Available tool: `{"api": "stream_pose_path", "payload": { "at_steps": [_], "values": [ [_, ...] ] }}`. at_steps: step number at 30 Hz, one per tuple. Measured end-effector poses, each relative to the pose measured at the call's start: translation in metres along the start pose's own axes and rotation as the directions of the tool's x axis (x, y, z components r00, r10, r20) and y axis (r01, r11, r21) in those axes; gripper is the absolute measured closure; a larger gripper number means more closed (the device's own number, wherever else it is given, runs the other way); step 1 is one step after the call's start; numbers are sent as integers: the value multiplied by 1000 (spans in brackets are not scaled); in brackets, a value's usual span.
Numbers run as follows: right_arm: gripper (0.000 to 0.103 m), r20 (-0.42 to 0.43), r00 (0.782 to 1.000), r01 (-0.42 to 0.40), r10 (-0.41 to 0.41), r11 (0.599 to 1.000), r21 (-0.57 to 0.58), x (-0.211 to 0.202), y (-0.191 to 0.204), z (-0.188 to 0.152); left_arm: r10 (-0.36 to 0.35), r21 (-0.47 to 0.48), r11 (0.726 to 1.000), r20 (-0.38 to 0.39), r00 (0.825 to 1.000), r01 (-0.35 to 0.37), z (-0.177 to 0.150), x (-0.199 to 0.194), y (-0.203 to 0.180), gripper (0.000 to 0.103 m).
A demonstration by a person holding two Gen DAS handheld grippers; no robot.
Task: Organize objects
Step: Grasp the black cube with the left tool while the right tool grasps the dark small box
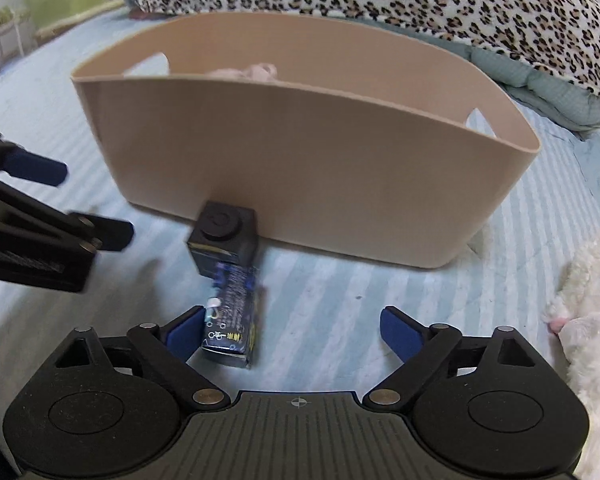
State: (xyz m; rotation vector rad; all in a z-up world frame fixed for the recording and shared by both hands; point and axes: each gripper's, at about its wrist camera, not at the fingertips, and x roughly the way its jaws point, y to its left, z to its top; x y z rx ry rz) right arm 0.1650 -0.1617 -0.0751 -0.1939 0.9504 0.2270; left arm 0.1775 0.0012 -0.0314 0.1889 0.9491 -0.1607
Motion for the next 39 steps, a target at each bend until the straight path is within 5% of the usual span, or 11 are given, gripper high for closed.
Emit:
{"api": "stream_pose_path", "payload": {
  "at_steps": [16,24,28,31,34,39],
  "values": [
    [17,20,999,33,-35,992,118,5,-50,-14,-92,9,996,30,995,92,16,6,-47,20],
    [22,41,999,29,-35,992,122,7,-55,-18,-112,-77,991,-46,993,108,19,40,-52,24],
    [33,56,998,33,-38,996,85,10,-52,-16,-94,-53,994,-56,994,91,17,47,-53,38],
    [60,66,997,25,-30,997,74,9,-50,-14,-117,-51,992,-35,992,115,15,45,-51,63],
    [81,68,998,7,-11,998,58,8,-47,-12,-128,-51,991,-28,991,126,14,41,-49,64],
    [83,61,998,4,-6,999,38,6,-44,-13,-140,-44,989,-37,989,138,11,36,-45,68]
  ]
}}
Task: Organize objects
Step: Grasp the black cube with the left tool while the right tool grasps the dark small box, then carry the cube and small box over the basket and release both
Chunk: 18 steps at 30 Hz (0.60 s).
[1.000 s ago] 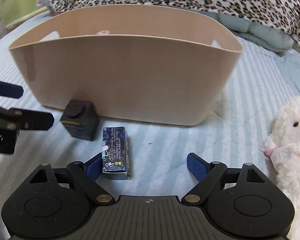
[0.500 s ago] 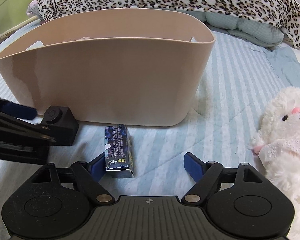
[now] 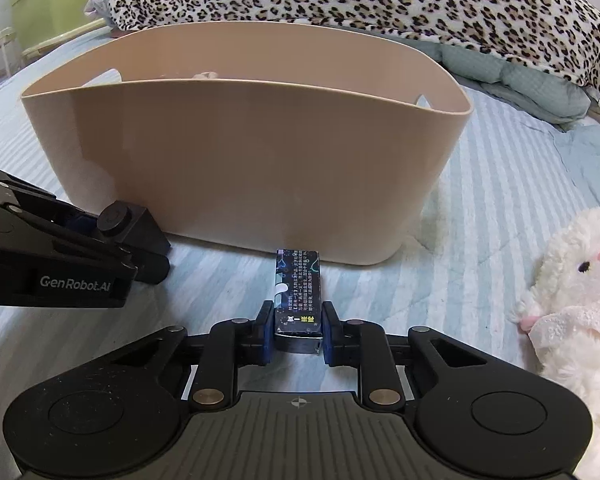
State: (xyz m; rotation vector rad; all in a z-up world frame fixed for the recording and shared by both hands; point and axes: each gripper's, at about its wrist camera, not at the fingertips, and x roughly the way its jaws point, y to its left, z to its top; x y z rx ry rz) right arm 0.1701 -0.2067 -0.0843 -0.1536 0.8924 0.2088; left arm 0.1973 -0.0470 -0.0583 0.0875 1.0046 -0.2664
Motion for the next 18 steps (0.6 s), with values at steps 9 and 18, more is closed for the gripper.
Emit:
{"api": "stream_pose_path", "payload": {
  "at_steps": [9,18],
  "values": [
    [82,47,999,-9,8,1000,20,-24,-1,2,-6,6,1000,41,999,6,-7,-27,7,69],
    [82,160,987,-18,4,996,86,-71,-11,5,-20,16,1000,169,985,18,-8,-75,9,68]
  ]
}}
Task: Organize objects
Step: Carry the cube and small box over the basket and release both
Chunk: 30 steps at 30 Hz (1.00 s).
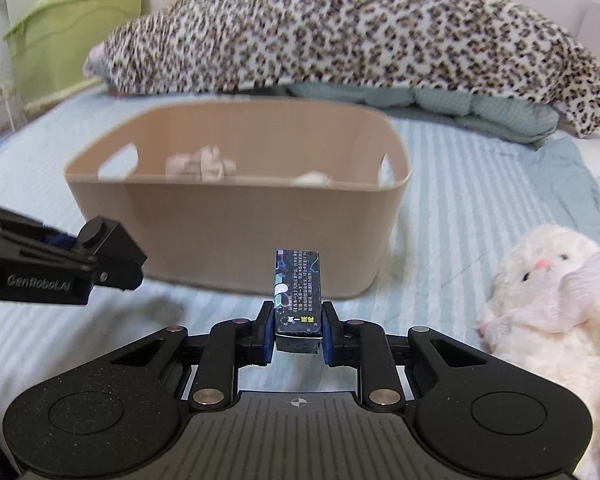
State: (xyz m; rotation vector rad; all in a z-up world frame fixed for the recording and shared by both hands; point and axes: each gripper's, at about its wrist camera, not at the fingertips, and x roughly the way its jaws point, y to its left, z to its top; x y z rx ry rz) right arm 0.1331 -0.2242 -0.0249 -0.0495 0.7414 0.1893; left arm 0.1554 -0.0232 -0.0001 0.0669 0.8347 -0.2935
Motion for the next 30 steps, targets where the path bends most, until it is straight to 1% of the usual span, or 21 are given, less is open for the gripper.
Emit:
{"api": "stream_pose_path", "payload": {
  "at_steps": [3,7,9,12,15,17,19,20,22,24,27,30],
  "values": [
    [82,64,998,-5,4,1000,21,-17,-1,5,20,36,999,81,997,-23,2,-19,-4,68],
    [82,160,987,8,-12,1000,23,-36,1,14,31,51,998,180,983,-40,10,-40,-9,68],
    [82,206,978,16,-21,1000,24,-42,3,20,42,48,997,231,972,-54,15,-46,-11,68],
    [82,263,965,13,-24,999,41,-48,4,33,72,33,996,302,950,-86,28,-53,-13,68],
    [82,309,950,21,-38,998,59,-46,4,47,93,-1,995,337,937,-98,44,-47,-10,69],
    [82,329,943,19,-43,997,75,-41,3,57,127,-21,992,348,929,-128,55,-37,-9,69],
    [82,342,938,19,-49,996,92,-33,2,68,172,-44,985,346,922,-167,64,-21,-7,68],
    [82,346,937,20,-54,995,100,-28,2,72,189,-57,982,335,923,-180,68,-12,-6,69],
    [82,340,938,25,-62,993,112,-16,1,79,208,-77,978,298,932,-193,74,6,-3,69],
    [82,317,946,31,-69,992,122,-1,0,83,229,-79,973,249,941,-216,80,27,-1,69],
    [82,271,959,56,-86,991,119,22,-2,87,258,-80,966,191,947,-246,83,51,7,68],
    [82,214,972,77,-102,989,123,43,-7,89,262,-99,963,129,956,-251,80,67,19,68]
  ]
}}
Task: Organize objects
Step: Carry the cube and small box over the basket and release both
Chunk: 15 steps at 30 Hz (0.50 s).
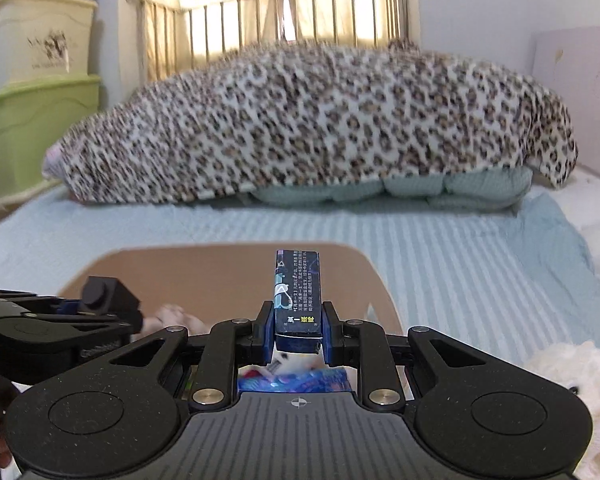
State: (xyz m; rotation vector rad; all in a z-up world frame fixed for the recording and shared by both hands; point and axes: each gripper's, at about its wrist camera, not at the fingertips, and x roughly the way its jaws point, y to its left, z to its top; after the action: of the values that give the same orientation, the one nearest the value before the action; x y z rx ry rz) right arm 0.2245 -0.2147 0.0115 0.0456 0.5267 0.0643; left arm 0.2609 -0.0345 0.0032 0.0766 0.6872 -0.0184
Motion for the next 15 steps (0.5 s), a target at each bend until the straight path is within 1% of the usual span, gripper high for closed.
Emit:
{"api": "stream_pose_path", "payload": {
  "at_steps": [2,5,7,8,9,10,11,13,15],
  "values": [
    [82,-41,999,-2,3,1000,12,10,-4,-4,-10,-12,1000,-36,999,10,-5,6,8,68],
    [82,-89,996,-12,13,1000,19,19,-5,-10,-22,-5,1000,-58,998,22,-9,8,11,68],
    [69,-100,995,-8,10,1000,23,20,-4,-13,-16,2,1000,-55,998,17,-10,5,10,67],
    [61,-96,995,-10,13,1000,28,18,-4,-13,-15,2,1000,-46,999,15,-10,1,11,64],
    [56,-93,996,-15,18,999,33,16,-5,-11,-15,1,1000,-40,999,15,-9,-3,11,49],
    [46,-82,996,-16,19,999,38,12,-4,-10,-16,-3,1000,-32,999,16,-8,-9,10,40],
    [39,-70,997,-15,18,999,41,8,-4,-8,-17,-10,1000,-17,1000,17,-7,-16,10,28],
    [34,-48,999,-21,23,998,52,-4,-4,-6,-14,-19,1000,15,1000,15,-5,-30,10,26],
    [28,-39,999,-33,37,996,84,-17,-6,-3,-16,-19,1000,24,1000,16,-3,-44,9,23]
  ]
}}
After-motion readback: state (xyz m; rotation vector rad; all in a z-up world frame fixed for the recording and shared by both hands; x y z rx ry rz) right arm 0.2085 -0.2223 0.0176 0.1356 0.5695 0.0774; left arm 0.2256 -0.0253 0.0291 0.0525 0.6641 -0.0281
